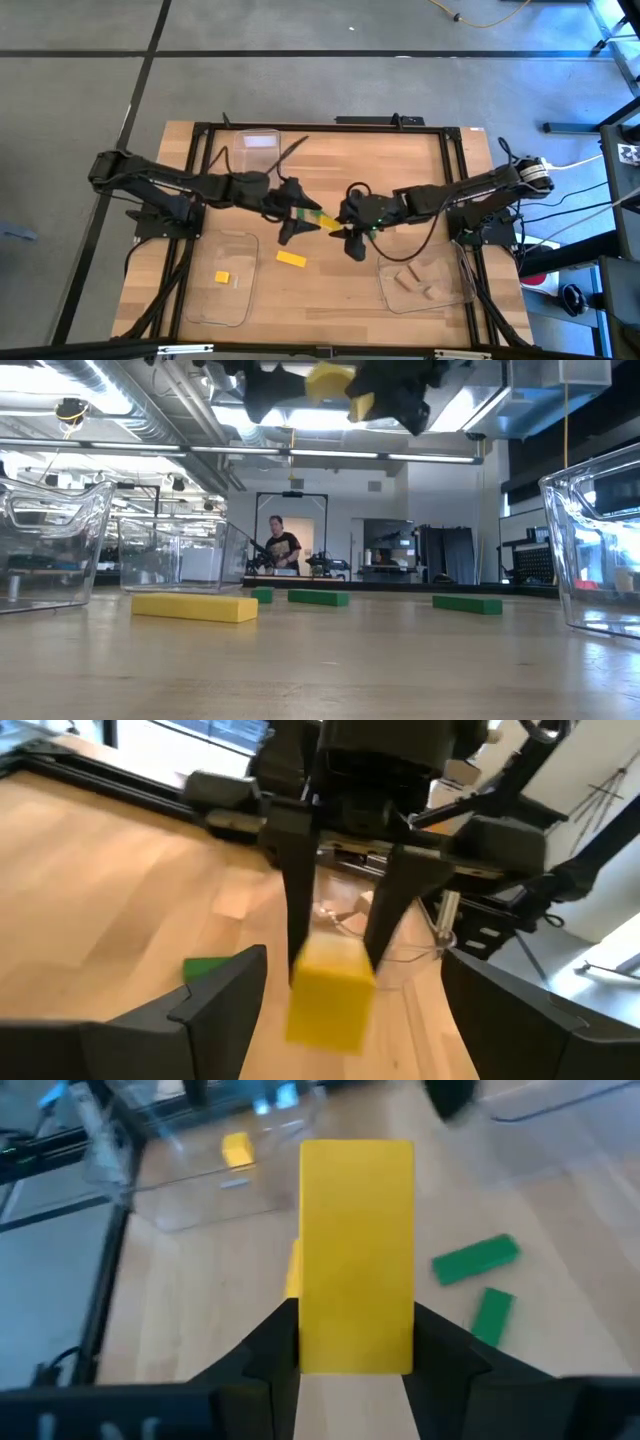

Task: Sort & place blocks by color
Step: Put the right yellow block into the bottom left transparent bin

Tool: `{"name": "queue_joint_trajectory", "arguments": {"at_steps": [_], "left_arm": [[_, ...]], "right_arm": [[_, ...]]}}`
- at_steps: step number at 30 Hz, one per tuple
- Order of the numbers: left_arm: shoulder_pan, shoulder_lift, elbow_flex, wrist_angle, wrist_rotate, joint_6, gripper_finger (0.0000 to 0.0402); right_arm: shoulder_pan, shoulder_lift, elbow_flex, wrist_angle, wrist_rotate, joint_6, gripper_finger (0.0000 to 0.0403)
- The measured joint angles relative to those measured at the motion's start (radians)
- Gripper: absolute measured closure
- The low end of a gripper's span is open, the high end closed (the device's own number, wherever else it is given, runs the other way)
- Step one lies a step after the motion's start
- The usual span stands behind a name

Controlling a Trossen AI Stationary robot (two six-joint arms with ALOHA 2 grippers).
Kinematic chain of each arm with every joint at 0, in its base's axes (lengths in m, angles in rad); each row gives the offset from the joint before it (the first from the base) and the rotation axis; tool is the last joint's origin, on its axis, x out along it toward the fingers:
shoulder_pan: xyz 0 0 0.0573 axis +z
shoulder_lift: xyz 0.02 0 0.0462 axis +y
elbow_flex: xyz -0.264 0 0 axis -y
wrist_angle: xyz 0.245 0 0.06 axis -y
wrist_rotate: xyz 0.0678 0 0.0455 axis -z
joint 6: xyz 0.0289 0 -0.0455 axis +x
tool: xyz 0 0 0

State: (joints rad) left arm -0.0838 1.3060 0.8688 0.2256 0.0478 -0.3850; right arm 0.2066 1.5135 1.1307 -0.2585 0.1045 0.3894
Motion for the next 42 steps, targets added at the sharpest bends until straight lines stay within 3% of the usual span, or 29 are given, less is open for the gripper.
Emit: {"name": "queue_joint_trajectory", "arguments": {"at_steps": [7, 19, 25, 32, 37, 39, 42], "left_arm": [[-0.033, 0.038, 0.000, -0.005, -0.001, 0.002, 0.0110], [-0.063, 0.037, 0.000, -0.007, 0.001, 0.001, 0.0122], [-0.059, 0.037, 0.000, -0.008, -0.008, 0.001, 0.0174], [-0.050, 0.037, 0.000, -0.009, -0.010, 0.003, 0.0279], [-0.035, 0.037, 0.000, -0.020, 0.016, -0.004, 0.0282], [-0.027, 0.035, 0.002, -0.042, 0.033, -0.007, 0.0282], [-0.010, -0.009, 0.000, -0.154, 0.052, -0.007, 0.0282]], "right_arm": [[0.000, 0.035, 0.017, 0.029, -0.060, -0.004, 0.0270], [0.000, 0.033, 0.019, 0.098, -0.065, -0.004, 0.0270], [0.000, 0.034, 0.019, 0.096, -0.065, -0.004, 0.0270], [0.000, 0.034, 0.019, 0.092, -0.067, -0.002, 0.0270], [-0.002, 0.034, 0.019, 0.093, -0.104, -0.006, 0.0270], [-0.001, 0.031, 0.019, 0.088, -0.103, 0.002, 0.0254], [0.001, 0.001, 0.018, -0.002, -0.098, 0.034, 0.0181]]}}
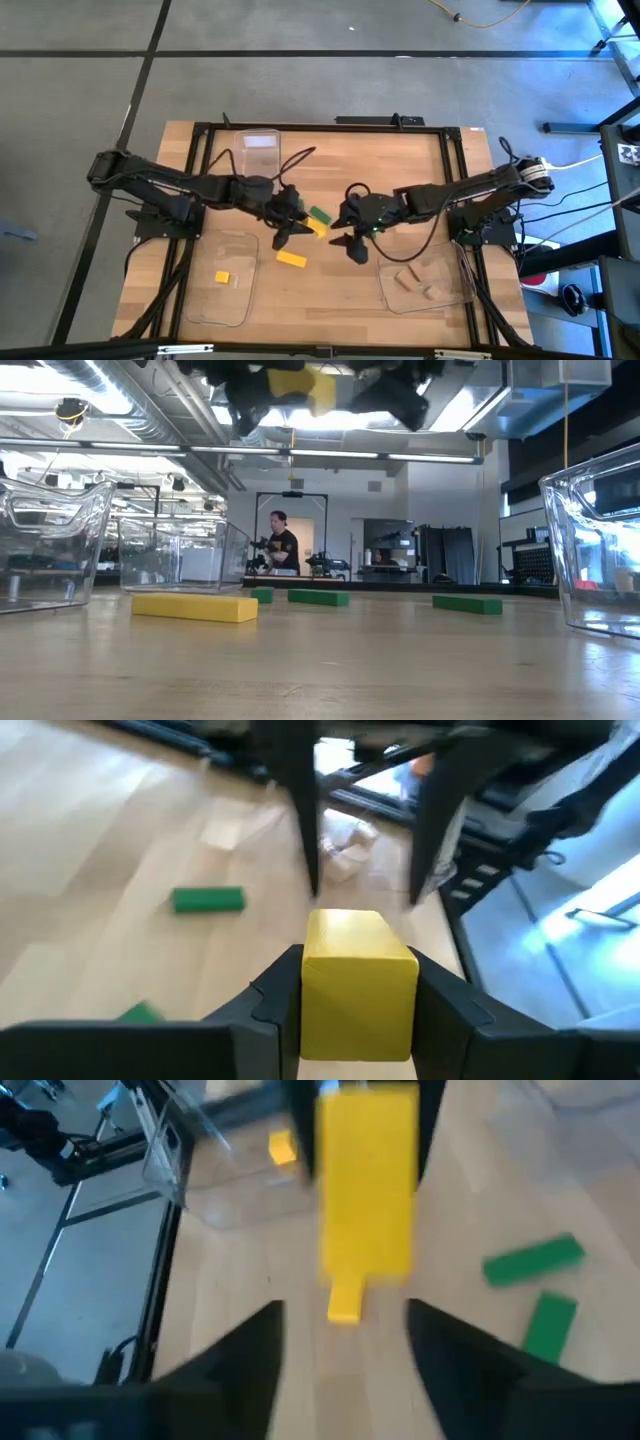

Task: Sort & place blocks by color
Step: Put the right yellow block into the bottom left transparent bin

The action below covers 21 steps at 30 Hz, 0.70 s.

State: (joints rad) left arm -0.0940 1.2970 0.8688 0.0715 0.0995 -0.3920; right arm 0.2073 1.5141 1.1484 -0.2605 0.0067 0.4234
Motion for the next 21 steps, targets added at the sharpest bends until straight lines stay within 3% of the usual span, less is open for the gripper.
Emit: {"name": "queue_joint_trajectory", "arguments": {"at_steps": [5, 11, 17, 21], "left_arm": [[0.038, -0.116, 0.000, -0.195, -0.029, 0.007, 0.0282], [0.041, -0.297, -0.001, -0.373, -0.141, 0.009, 0.0282], [-0.048, -0.502, -0.155, -0.202, -0.286, -0.028, 0.0282], [-0.102, -0.592, -0.307, 0.042, -0.360, -0.071, 0.0282]], "right_arm": [[-0.005, -0.073, 0.000, -0.203, 0.026, 0.031, 0.0070], [0.013, -0.153, -0.055, -0.408, 0.079, 0.091, 0.0046], [0.058, -0.279, -0.267, -0.248, 0.079, 0.274, 0.0047], [0.092, -0.372, -0.420, 0.155, 0.145, 0.379, 0.0046]]}}
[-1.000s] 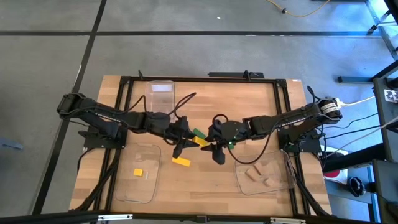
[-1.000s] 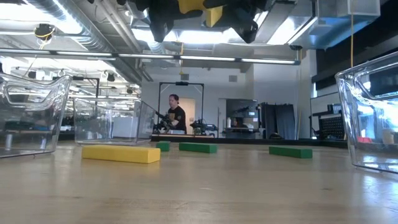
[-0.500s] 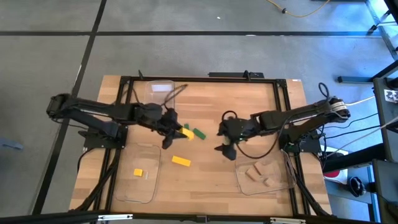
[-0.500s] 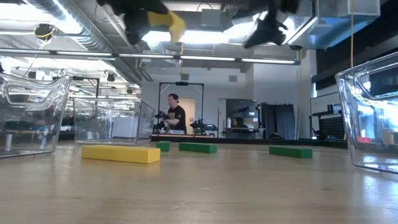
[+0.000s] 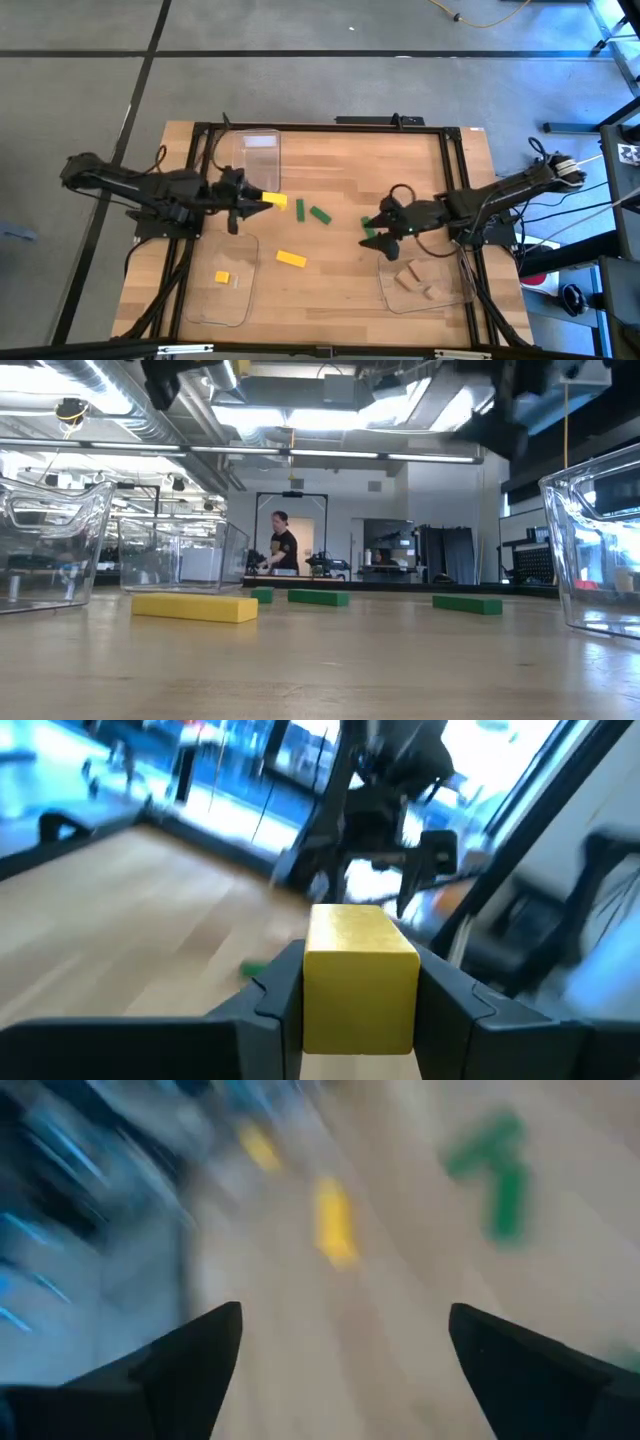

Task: Sort & place blocks by color
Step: Put the right yellow block into the bottom left transparent bin

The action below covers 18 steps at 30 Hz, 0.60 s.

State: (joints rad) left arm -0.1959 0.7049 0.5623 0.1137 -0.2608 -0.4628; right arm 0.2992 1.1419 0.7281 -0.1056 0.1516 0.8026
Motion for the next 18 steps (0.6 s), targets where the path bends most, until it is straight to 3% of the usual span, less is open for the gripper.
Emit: {"name": "queue_joint_trajectory", "arguments": {"at_steps": [5, 7, 12, 18], "left_arm": [[-0.033, -0.026, -0.093, 0.227, -0.043, -0.005, 0.0282], [-0.034, -0.026, -0.094, 0.230, -0.045, -0.003, 0.0282], [-0.035, -0.025, -0.090, 0.233, -0.045, 0.000, 0.0283], [-0.035, -0.025, -0.089, 0.232, -0.045, 0.001, 0.0282]], "right_arm": [[0.005, -0.032, -0.112, 0.559, 0.131, -0.107, 0.0046], [0.006, -0.032, -0.117, 0.675, 0.161, -0.184, 0.0046], [0.005, -0.029, -0.101, 0.710, 0.170, -0.308, 0.0046], [0.005, -0.029, -0.098, 0.706, 0.170, -0.309, 0.0046]]}}
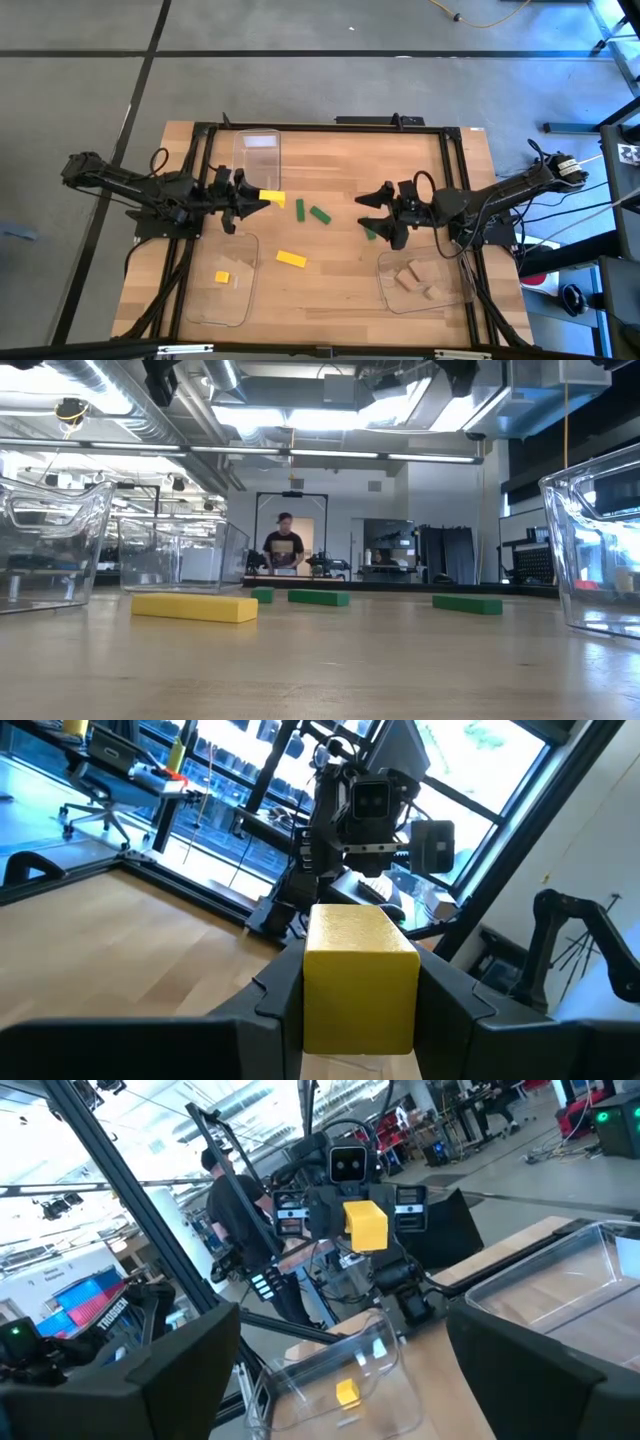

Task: Sort & place blocks by color
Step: Put the right yellow block into the bottom left transparent bin

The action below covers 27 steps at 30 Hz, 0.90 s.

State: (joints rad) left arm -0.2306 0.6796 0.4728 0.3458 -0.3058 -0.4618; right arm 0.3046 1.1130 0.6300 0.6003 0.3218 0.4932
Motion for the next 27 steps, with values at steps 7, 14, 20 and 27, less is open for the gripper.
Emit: {"name": "queue_joint_trajectory", "arguments": {"at_steps": [7, 14, 20, 27], "left_arm": [[0.000, 0.000, 0.001, -0.004, 0.016, 0.000, 0.0282], [-0.006, 0.009, 0.215, -0.558, 0.215, -0.093, 0.0282], [-0.141, 0.175, 0.535, -1.240, 0.255, -0.194, 0.0282], [-0.375, 0.398, 0.601, -1.475, 0.315, -0.239, 0.0282]], "right_arm": [[0.000, 0.000, 0.000, 0.000, 0.000, 0.001, 0.0046], [0.000, 0.000, 0.000, -0.002, 0.000, 0.005, 0.0046], [0.000, 0.000, 0.000, -0.007, 0.000, 0.027, 0.0046], [0.000, 0.000, 0.002, -0.062, 0.000, 0.038, 0.0046]]}}
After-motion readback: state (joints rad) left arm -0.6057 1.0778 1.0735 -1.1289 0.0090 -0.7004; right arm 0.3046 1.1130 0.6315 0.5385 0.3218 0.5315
